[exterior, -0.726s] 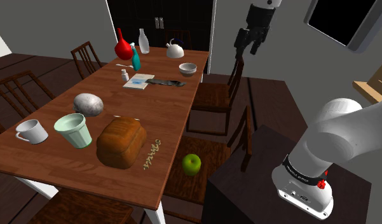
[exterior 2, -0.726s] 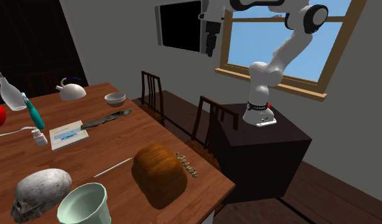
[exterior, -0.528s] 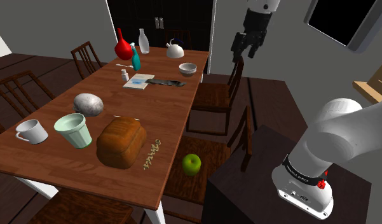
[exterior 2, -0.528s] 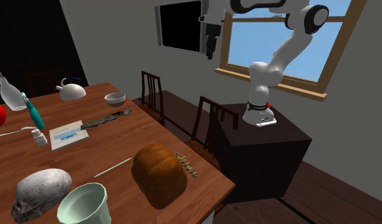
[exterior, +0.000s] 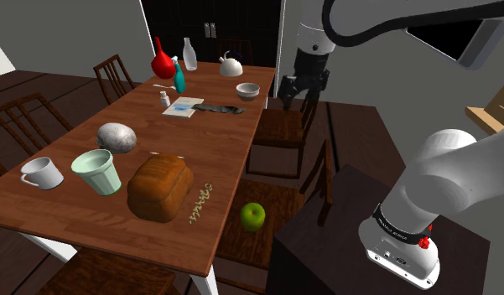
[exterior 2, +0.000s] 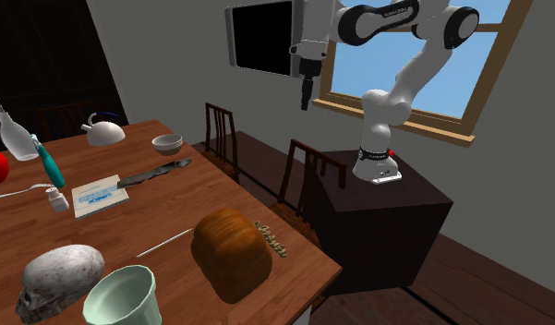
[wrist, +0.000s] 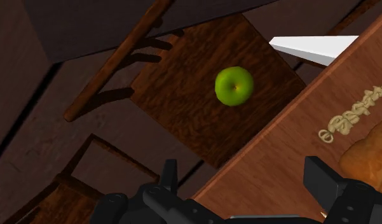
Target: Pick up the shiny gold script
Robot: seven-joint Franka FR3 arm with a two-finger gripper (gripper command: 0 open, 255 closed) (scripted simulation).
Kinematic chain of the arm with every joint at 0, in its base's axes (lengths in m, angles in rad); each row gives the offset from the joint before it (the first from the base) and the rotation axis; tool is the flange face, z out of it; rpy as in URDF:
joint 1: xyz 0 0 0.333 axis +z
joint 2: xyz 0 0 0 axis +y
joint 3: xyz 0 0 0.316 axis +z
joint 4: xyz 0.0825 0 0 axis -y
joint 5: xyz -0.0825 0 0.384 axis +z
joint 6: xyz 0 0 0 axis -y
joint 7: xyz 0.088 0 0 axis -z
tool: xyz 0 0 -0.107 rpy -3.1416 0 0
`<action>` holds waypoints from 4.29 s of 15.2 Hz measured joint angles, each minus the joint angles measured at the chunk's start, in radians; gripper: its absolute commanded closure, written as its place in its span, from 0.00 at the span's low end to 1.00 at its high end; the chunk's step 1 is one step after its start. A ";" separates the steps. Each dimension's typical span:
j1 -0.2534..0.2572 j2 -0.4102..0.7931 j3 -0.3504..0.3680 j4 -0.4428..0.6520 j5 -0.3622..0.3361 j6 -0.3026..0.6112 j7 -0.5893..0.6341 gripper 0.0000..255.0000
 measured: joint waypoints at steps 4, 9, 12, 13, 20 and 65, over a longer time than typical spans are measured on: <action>0.012 0.067 0.096 -0.027 0.042 0.088 0.142 0.00; 0.003 0.212 0.203 -0.022 0.063 0.221 0.307 0.00; -0.002 0.302 0.275 -0.005 0.061 0.287 0.423 0.00; -0.009 0.343 0.297 0.010 0.053 0.311 0.463 0.00; -0.043 0.628 0.432 0.126 -0.082 0.440 0.778 0.00; 0.178 1.285 0.330 0.629 -0.466 0.452 1.372 1.00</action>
